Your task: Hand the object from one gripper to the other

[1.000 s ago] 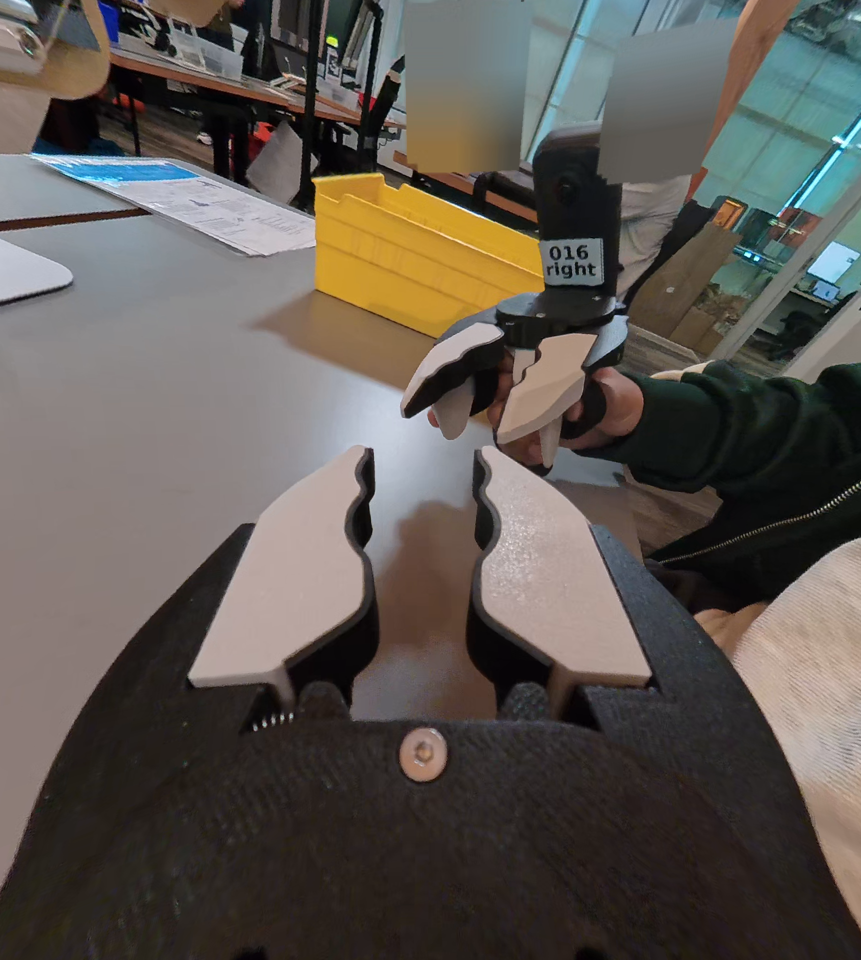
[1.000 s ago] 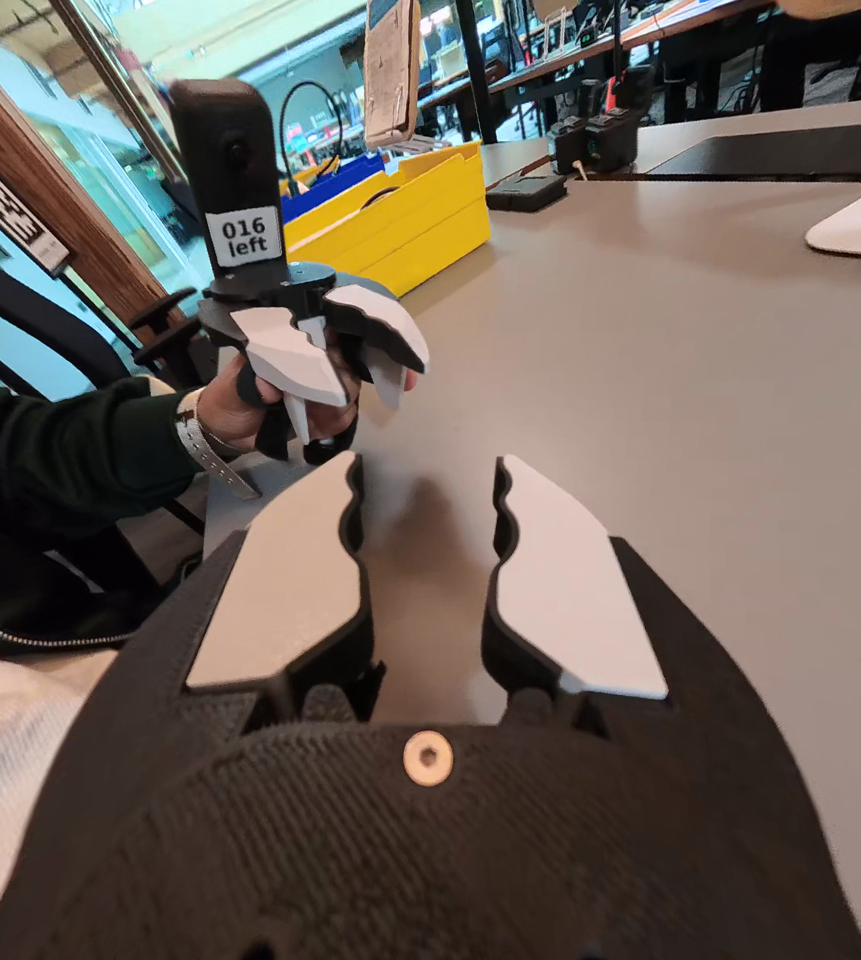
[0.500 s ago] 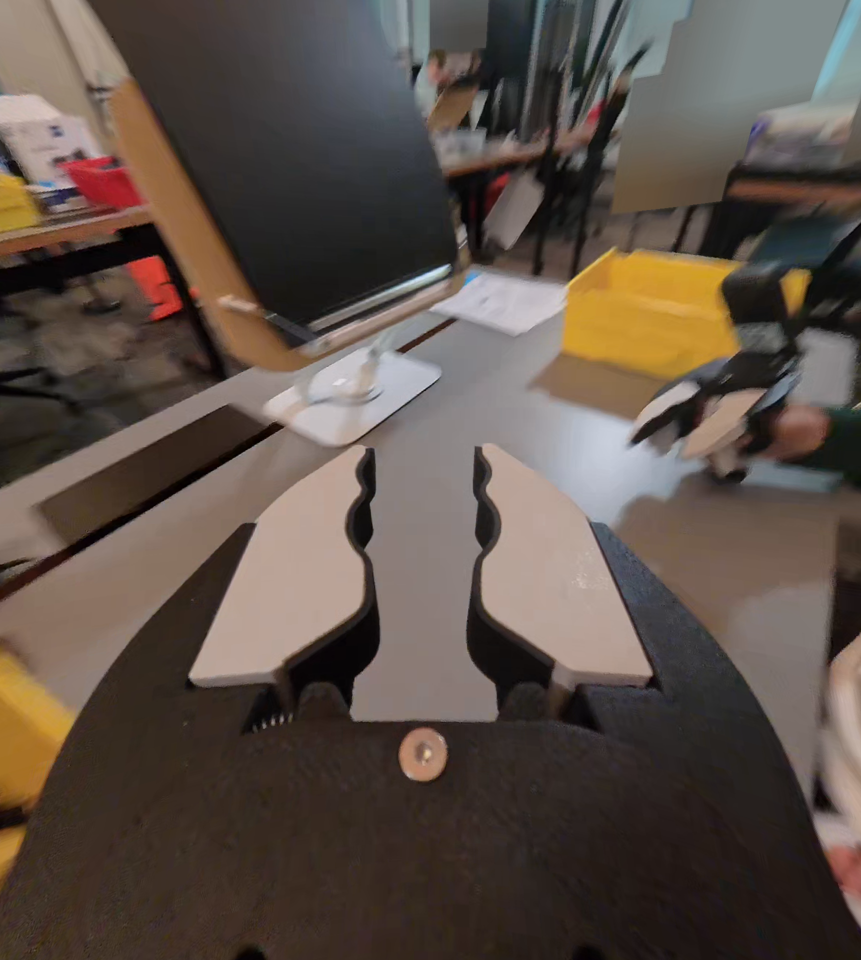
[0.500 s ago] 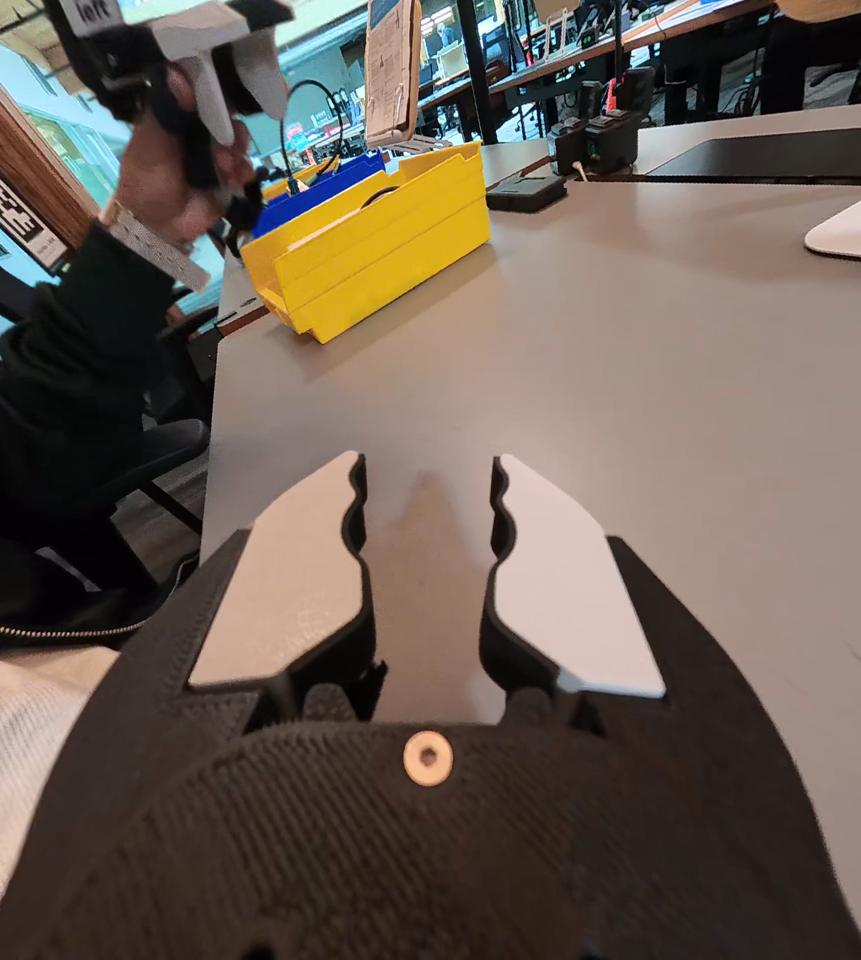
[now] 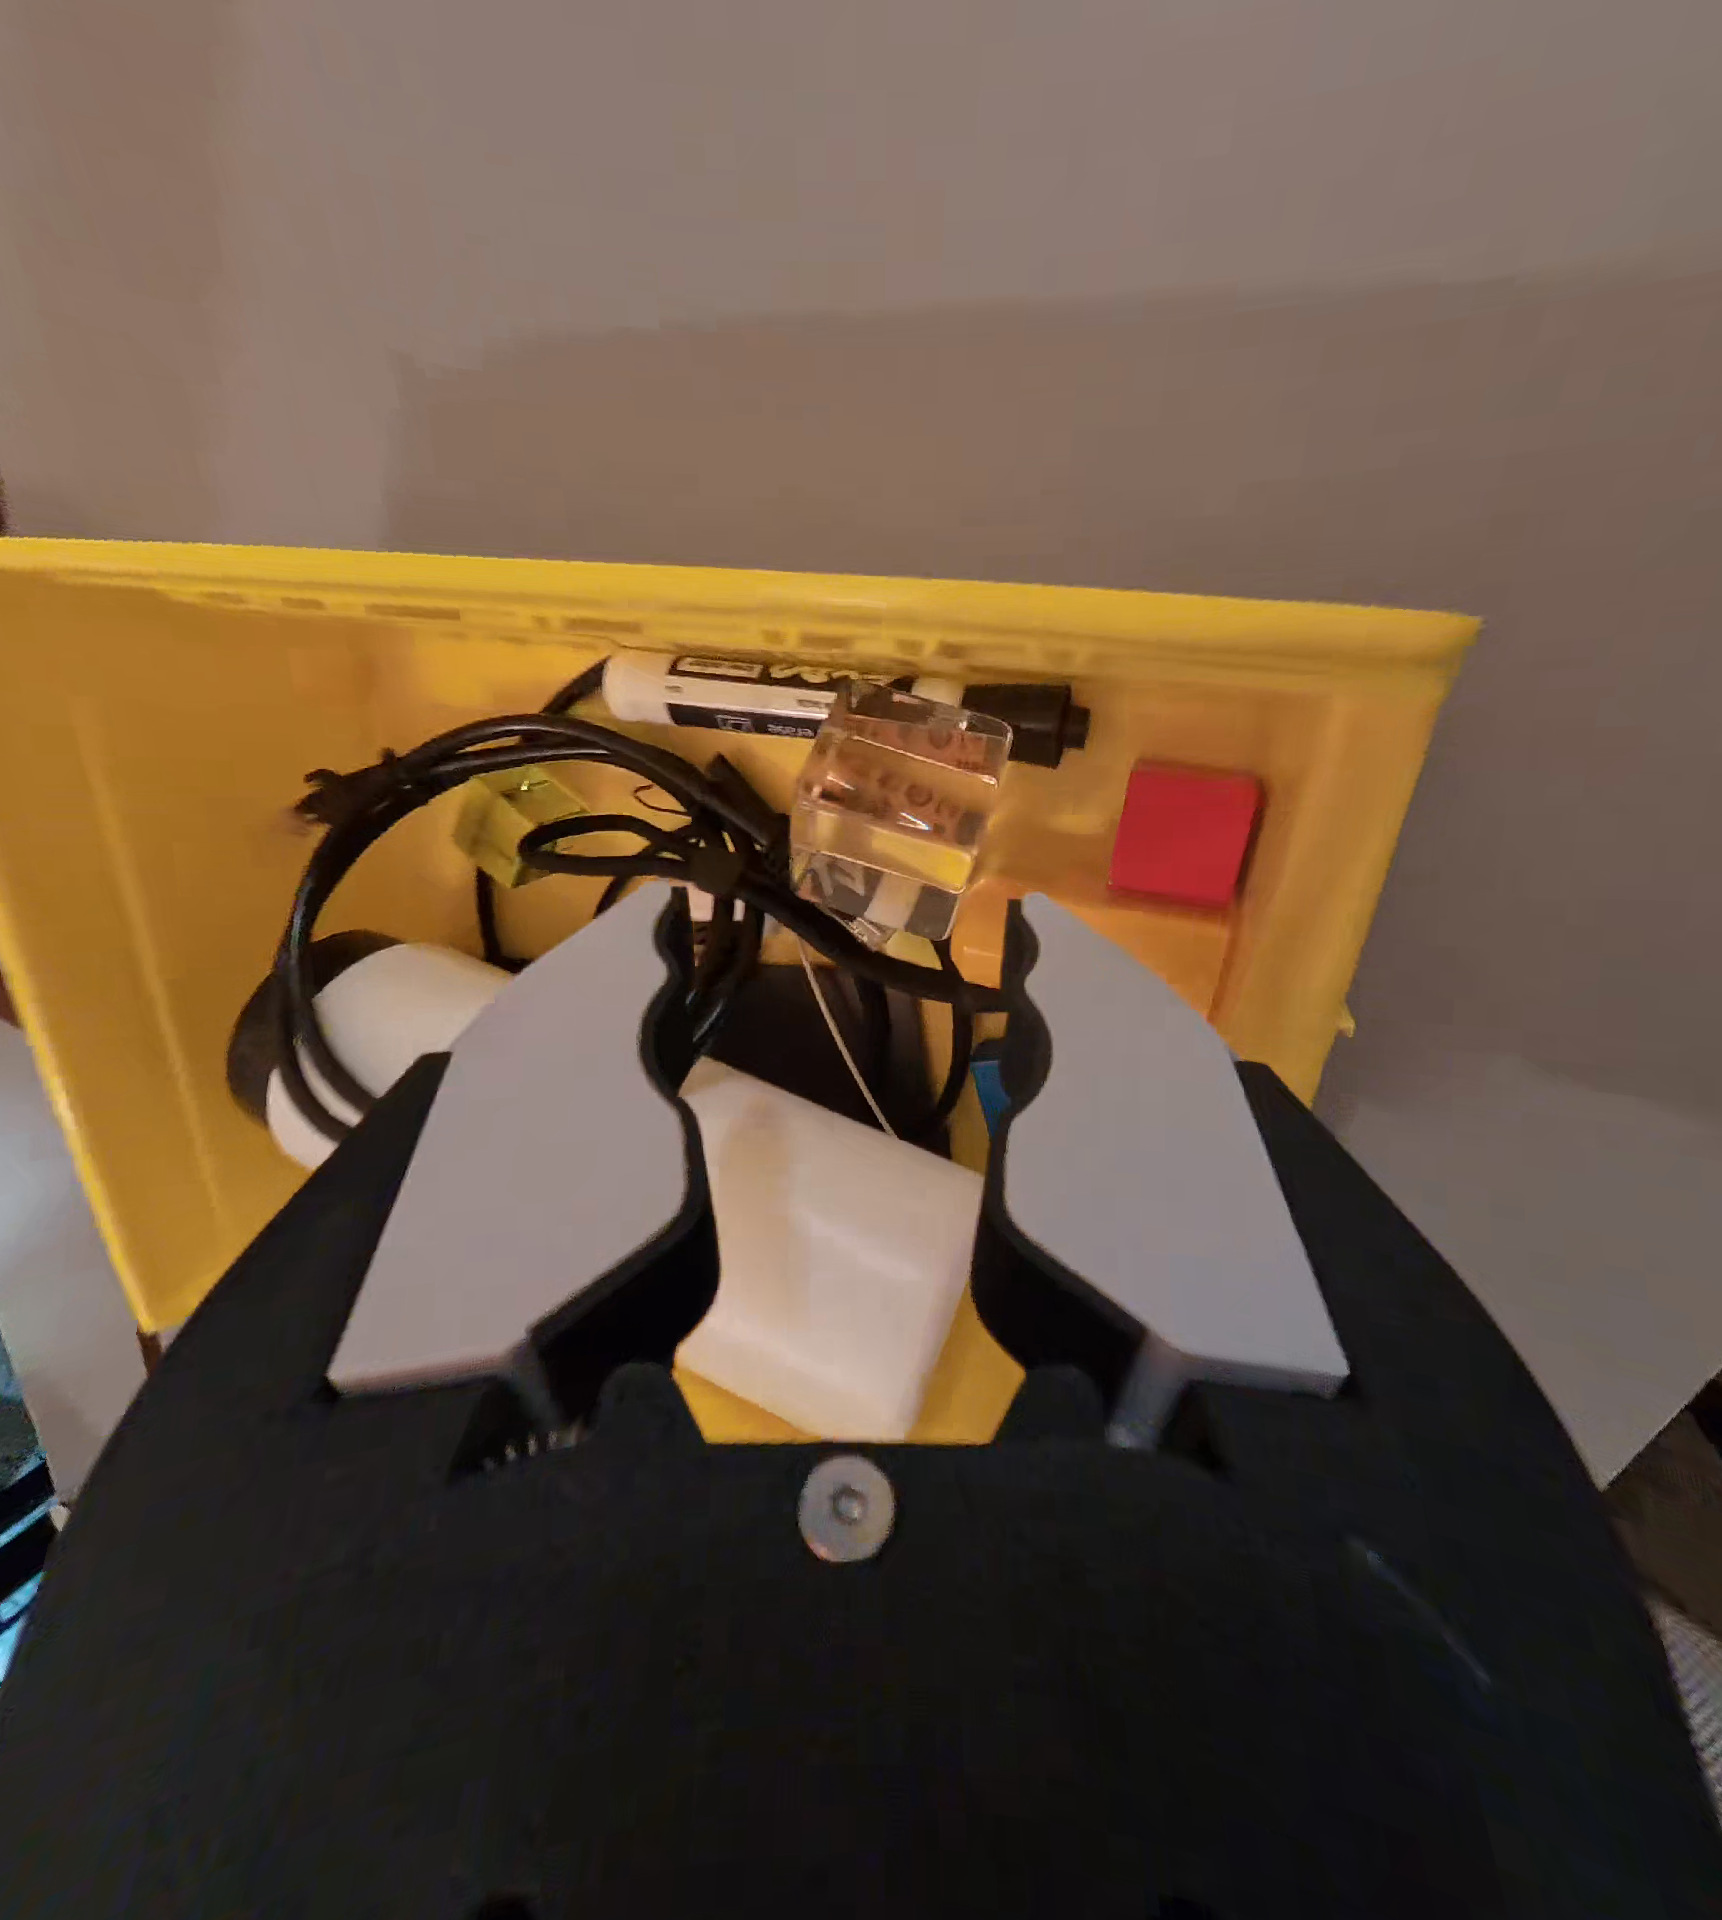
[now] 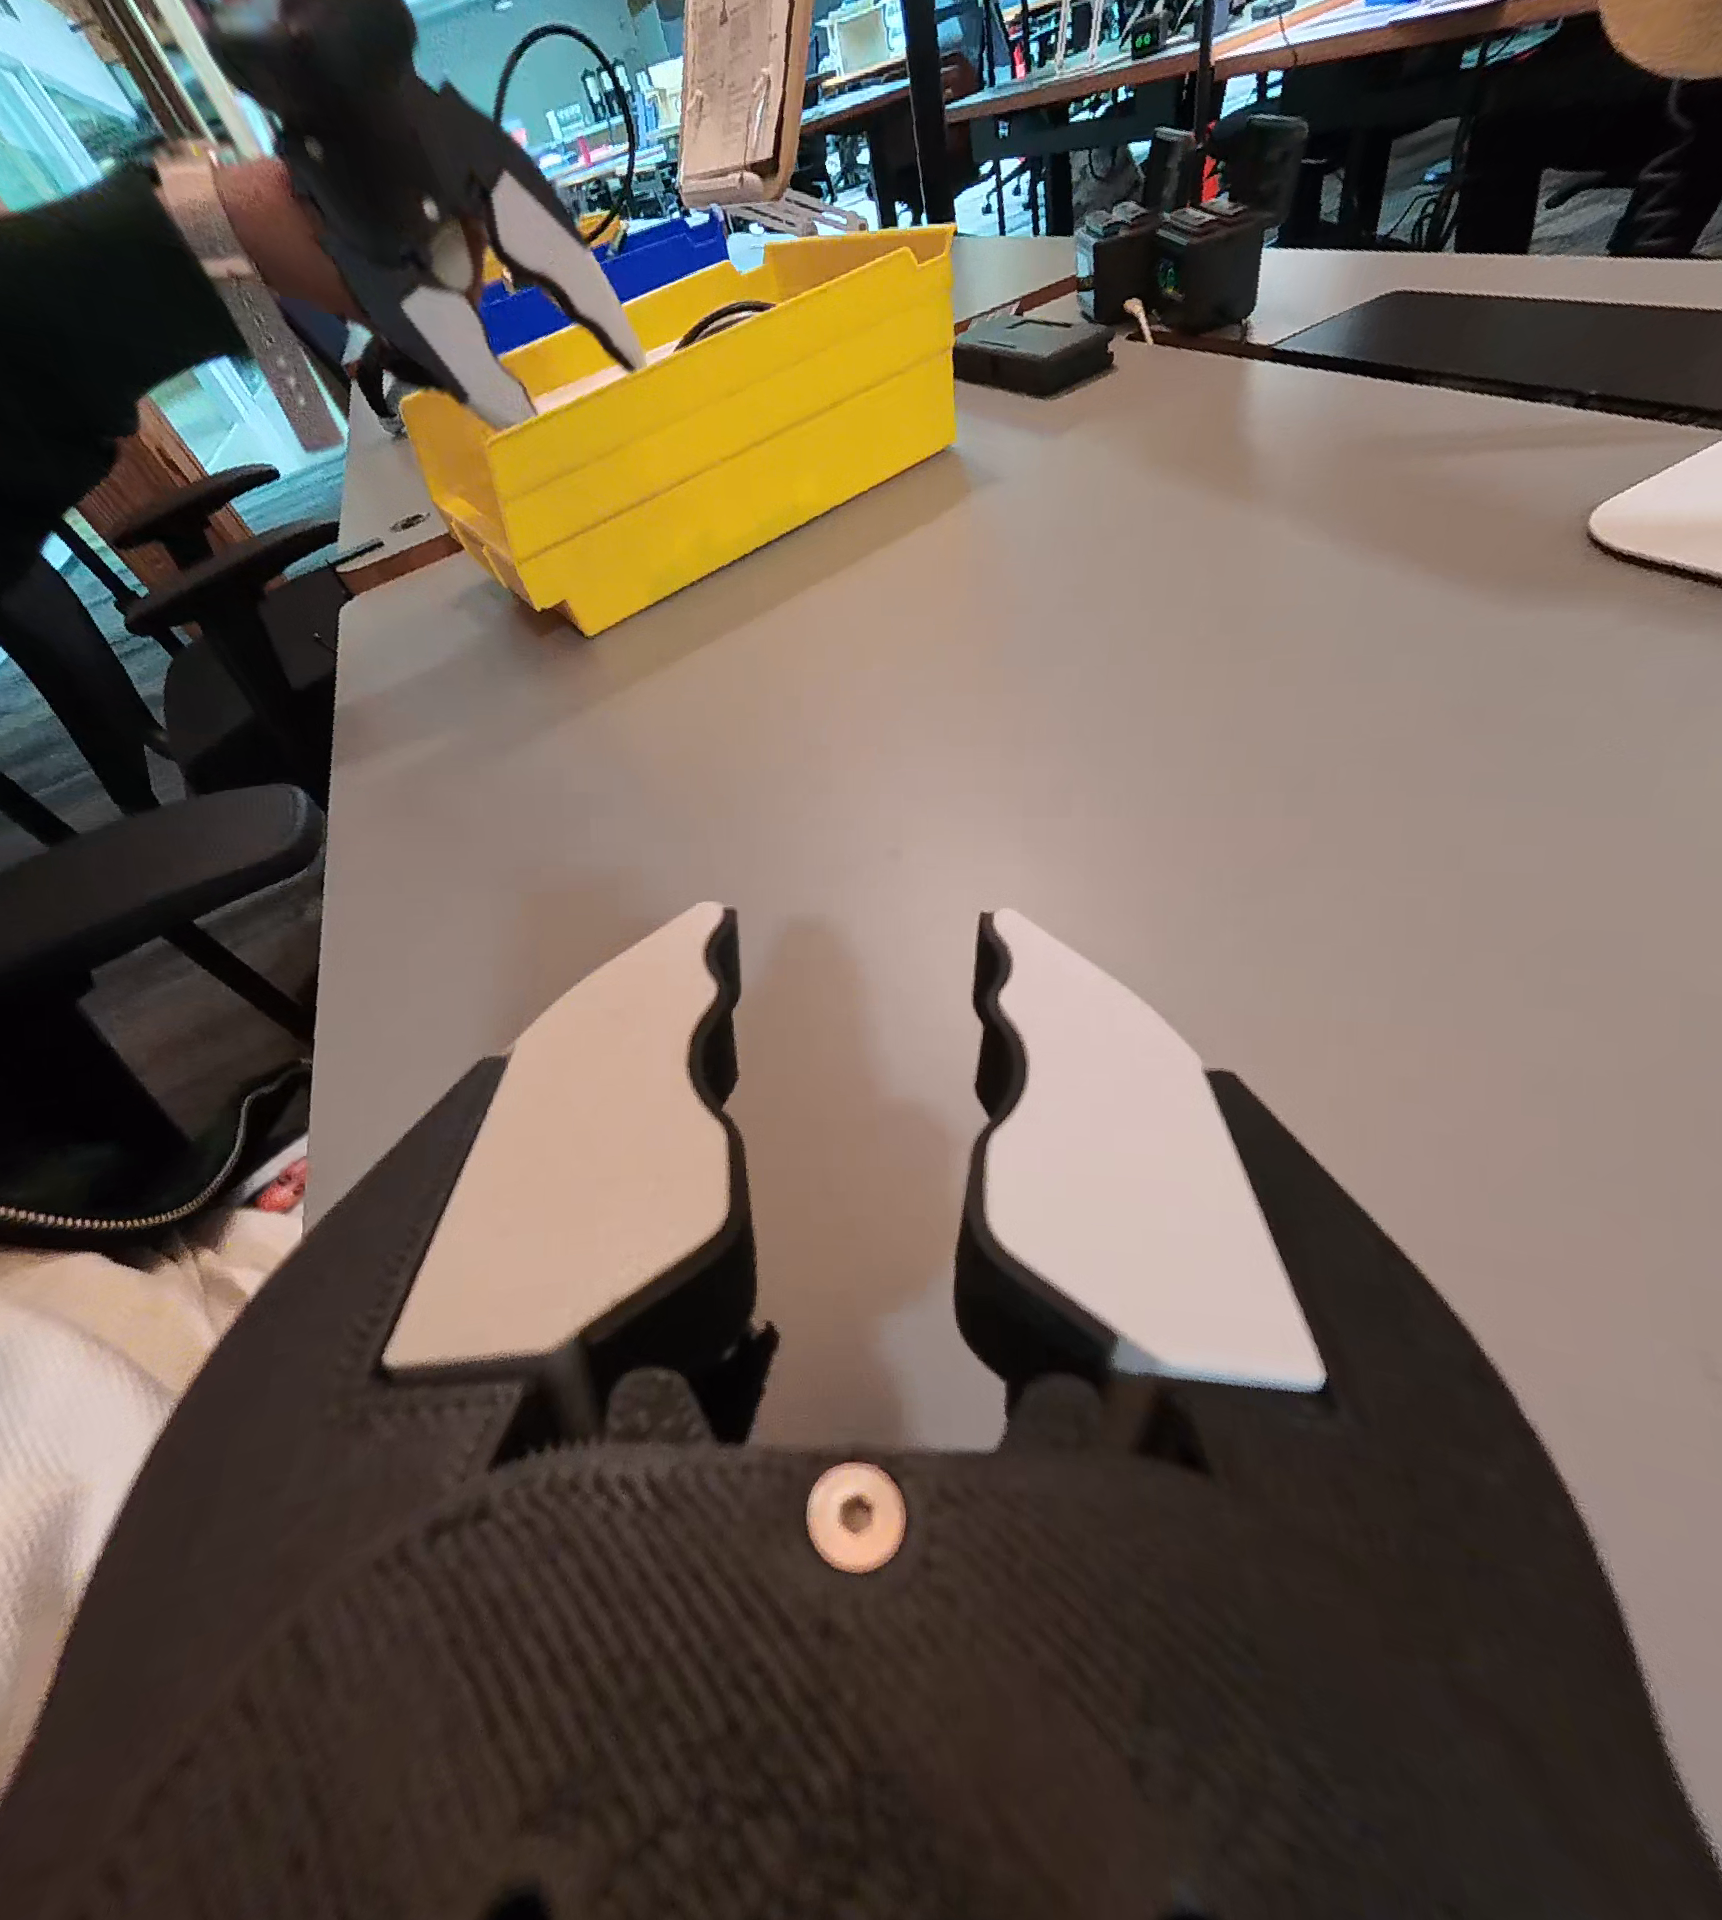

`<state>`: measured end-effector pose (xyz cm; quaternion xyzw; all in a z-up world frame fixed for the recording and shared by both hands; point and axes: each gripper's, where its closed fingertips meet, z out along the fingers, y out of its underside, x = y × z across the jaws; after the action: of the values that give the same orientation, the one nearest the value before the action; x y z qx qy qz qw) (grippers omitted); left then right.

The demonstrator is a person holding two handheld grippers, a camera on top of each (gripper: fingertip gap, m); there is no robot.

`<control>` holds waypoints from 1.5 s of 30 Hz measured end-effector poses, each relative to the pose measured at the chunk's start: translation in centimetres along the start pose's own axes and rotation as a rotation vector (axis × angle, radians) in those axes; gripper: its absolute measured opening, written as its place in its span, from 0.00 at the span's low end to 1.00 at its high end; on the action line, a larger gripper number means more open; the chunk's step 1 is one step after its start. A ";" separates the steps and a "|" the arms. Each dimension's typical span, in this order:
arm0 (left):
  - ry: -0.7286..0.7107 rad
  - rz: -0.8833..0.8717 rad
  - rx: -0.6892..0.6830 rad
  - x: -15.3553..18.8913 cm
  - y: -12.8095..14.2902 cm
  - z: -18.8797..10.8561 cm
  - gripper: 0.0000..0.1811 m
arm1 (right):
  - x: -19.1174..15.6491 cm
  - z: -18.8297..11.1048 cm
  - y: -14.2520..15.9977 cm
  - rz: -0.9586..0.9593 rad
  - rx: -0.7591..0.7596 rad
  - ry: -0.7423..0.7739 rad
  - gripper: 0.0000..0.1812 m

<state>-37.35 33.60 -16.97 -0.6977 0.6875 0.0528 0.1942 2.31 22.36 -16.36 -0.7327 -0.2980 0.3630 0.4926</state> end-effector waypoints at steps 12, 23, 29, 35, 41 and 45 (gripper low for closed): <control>0.166 0.008 -0.065 1.0 0.3 5.3 0.33 | 2.1 -0.4 -2.2 0.164 0.136 -0.012 0.23; 0.005 -0.171 0.060 -2.4 1.2 -1.1 0.26 | 2.0 -0.6 -4.1 0.184 0.199 -0.068 0.22; 0.040 -0.438 0.676 -2.6 -6.7 -9.2 0.26 | 1.0 -0.2 -4.7 0.169 0.211 -0.115 0.22; 0.217 -0.468 1.032 1.3 -19.2 -10.9 0.26 | -1.0 -0.1 -4.5 0.078 0.175 -0.144 0.23; 0.433 -0.435 1.242 5.8 -31.9 -8.0 0.26 | -1.5 -1.6 -4.5 -0.026 0.175 -0.139 0.23; 0.455 -0.431 1.207 8.4 -37.0 -3.4 0.26 | -0.2 -3.8 -5.7 0.096 0.303 -0.162 0.24</control>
<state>-1.36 23.82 -9.34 -0.5823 0.4658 -0.5281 0.4064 4.93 22.21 -10.04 -0.6318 -0.2432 0.4845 0.5541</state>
